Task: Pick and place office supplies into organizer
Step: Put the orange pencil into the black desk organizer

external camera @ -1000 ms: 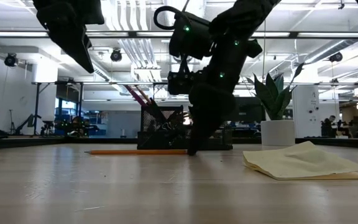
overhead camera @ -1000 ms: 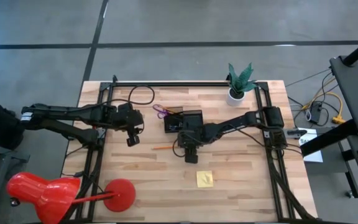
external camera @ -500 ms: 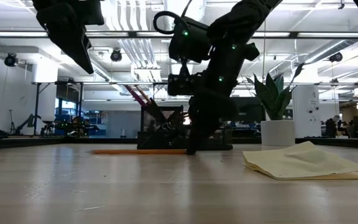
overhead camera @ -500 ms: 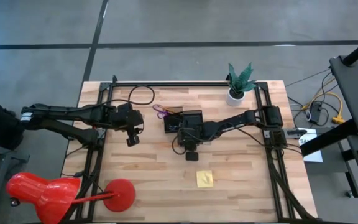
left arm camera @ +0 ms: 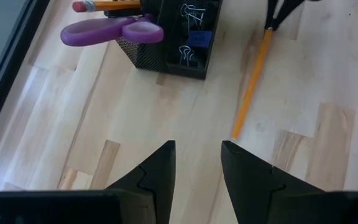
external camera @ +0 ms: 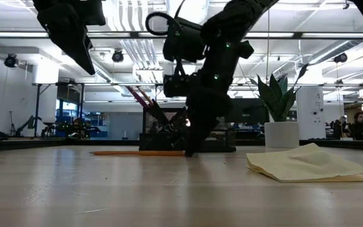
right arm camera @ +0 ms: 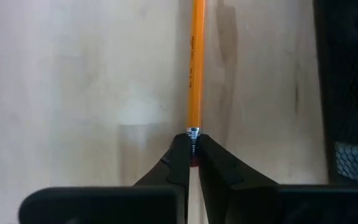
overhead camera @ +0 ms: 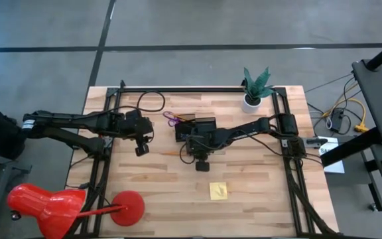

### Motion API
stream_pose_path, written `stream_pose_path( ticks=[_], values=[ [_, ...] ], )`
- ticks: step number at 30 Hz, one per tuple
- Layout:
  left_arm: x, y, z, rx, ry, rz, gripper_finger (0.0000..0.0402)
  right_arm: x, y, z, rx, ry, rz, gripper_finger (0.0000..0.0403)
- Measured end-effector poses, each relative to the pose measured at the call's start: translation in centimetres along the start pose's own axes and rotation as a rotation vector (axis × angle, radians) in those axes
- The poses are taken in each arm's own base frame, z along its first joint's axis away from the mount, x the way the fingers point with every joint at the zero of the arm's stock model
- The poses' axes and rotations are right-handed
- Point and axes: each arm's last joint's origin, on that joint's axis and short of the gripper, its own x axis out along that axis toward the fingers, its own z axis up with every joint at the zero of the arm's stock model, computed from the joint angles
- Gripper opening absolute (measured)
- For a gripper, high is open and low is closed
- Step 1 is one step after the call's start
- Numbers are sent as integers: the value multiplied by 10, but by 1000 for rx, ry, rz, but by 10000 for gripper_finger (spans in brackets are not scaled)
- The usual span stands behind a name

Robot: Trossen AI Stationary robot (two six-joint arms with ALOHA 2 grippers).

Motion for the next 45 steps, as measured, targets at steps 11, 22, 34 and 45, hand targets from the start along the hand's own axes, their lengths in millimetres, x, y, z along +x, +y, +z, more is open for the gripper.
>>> stream_pose_path(
  ticks=[11, 22, 34, 45],
  values=[
    [0, 1, 0, 2, -10, 49, 114, -45, 2, 20, -137, 63, -149, 9],
    [-5, 4, -1, 3, -37, 88, 114, -100, 5, 22, -238, 261, -407, 9],
    [-10, 6, -2, 21, -60, 100, 114, -161, 2, 26, -352, 403, -731, 9],
    [-10, 6, -2, 13, -62, 100, 114, -155, -20, 30, -565, 550, -745, 9]
  ],
)
